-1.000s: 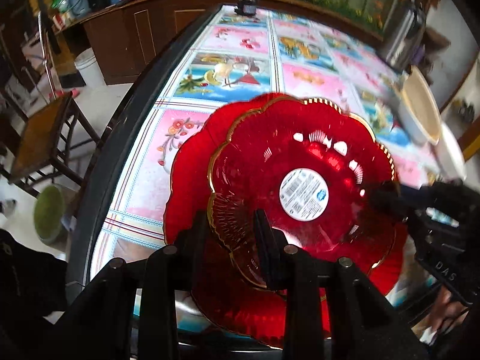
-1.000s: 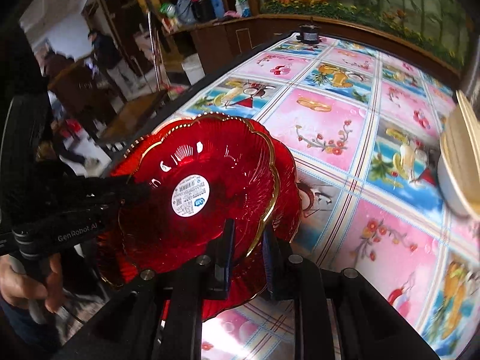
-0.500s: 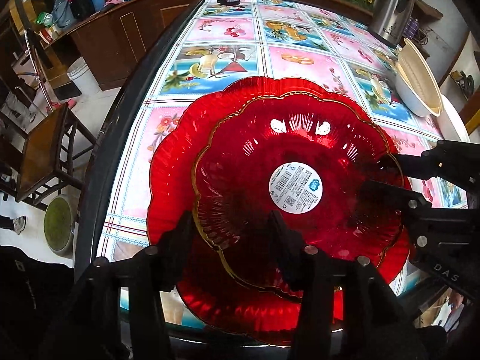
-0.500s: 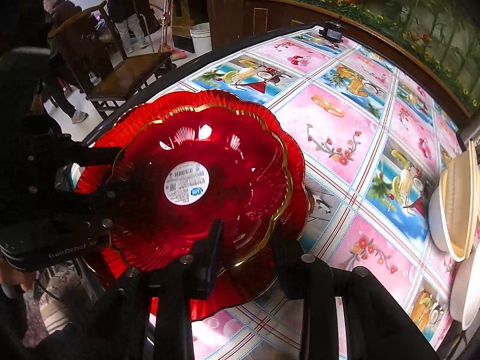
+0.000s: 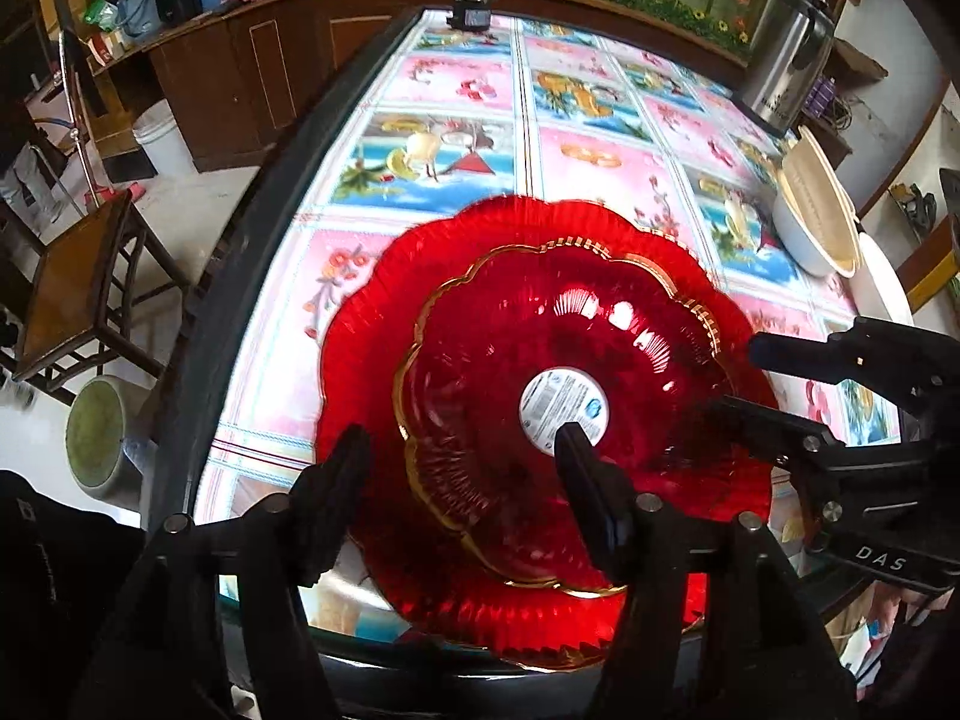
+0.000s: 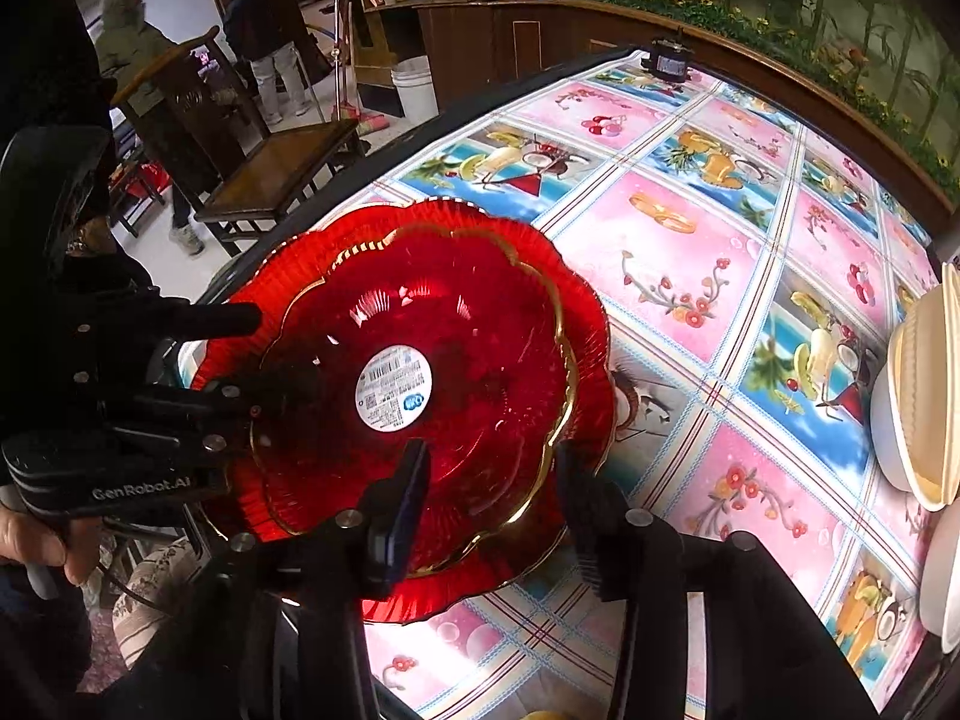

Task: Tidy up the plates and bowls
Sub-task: 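Lower the small red plate onto the large red plate and open the left tool, then grasp the rim of a beige bowl with the right tool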

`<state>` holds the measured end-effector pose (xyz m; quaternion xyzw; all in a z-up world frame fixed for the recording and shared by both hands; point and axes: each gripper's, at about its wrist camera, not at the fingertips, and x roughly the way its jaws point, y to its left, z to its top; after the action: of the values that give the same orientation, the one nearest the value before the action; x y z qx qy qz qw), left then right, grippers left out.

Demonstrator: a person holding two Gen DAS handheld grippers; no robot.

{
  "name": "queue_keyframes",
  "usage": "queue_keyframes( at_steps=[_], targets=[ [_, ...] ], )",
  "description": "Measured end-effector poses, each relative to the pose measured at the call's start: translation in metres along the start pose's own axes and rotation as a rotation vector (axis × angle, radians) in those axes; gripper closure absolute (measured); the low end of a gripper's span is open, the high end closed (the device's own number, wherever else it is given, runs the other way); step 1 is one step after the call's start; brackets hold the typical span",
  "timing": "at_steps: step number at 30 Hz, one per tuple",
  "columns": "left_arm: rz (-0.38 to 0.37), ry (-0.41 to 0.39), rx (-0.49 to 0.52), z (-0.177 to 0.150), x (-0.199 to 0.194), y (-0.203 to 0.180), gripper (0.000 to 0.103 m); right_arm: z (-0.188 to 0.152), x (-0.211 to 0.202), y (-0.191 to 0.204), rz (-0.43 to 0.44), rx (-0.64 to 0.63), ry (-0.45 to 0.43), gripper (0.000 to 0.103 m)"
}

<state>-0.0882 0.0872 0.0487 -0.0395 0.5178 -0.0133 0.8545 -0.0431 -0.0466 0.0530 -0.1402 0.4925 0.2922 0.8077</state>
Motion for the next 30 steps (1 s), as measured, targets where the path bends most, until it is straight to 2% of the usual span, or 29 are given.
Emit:
queue_keyframes(
  at_steps=[3, 6, 11, 15, 18, 20, 21, 22, 23, 24, 25, 28, 30],
  targets=[
    [-0.02, -0.009, -0.009, 0.001, -0.006, 0.001, 0.04, 0.0, -0.012, -0.005, 0.014, 0.015, -0.028, 0.051],
    [-0.101, -0.043, -0.028, 0.001, -0.017, -0.001, 0.04, -0.003, -0.027, -0.019, 0.028, 0.052, -0.069, 0.051],
    [-0.147, -0.085, 0.003, 0.004, -0.033, -0.018, 0.04, -0.016, -0.053, -0.068, 0.035, 0.173, -0.137, 0.051],
    [-0.174, -0.083, 0.041, 0.007, -0.035, -0.036, 0.04, -0.027, -0.066, -0.124, -0.011, 0.295, -0.156, 0.051],
    [-0.2, -0.084, 0.062, 0.007, -0.035, -0.049, 0.04, -0.027, -0.055, -0.166, -0.081, 0.346, -0.077, 0.049],
    [-0.216, -0.079, 0.078, 0.008, -0.035, -0.059, 0.04, -0.021, -0.056, -0.191, -0.157, 0.387, -0.073, 0.051],
    [-0.221, -0.076, 0.083, 0.008, -0.035, -0.063, 0.04, -0.014, -0.067, -0.198, -0.255, 0.387, -0.127, 0.054],
    [-0.228, -0.073, 0.088, 0.009, -0.034, -0.068, 0.04, -0.009, -0.084, -0.197, -0.355, 0.363, -0.231, 0.055],
    [-0.237, -0.072, 0.101, 0.009, -0.035, -0.074, 0.04, -0.007, -0.102, -0.193, -0.404, 0.338, -0.352, 0.054],
    [-0.241, -0.072, 0.109, 0.008, -0.036, -0.077, 0.04, -0.008, -0.118, -0.189, -0.414, 0.325, -0.453, 0.052],
    [-0.243, -0.071, 0.12, 0.008, -0.037, -0.082, 0.04, -0.008, -0.128, -0.187, -0.403, 0.324, -0.49, 0.046],
    [-0.239, -0.061, 0.154, 0.008, -0.036, -0.095, 0.04, -0.01, -0.133, -0.191, -0.388, 0.365, -0.474, 0.042],
    [-0.238, -0.051, 0.171, 0.01, -0.034, -0.103, 0.04, -0.017, -0.127, -0.203, -0.348, 0.407, -0.427, 0.042]
  ],
)
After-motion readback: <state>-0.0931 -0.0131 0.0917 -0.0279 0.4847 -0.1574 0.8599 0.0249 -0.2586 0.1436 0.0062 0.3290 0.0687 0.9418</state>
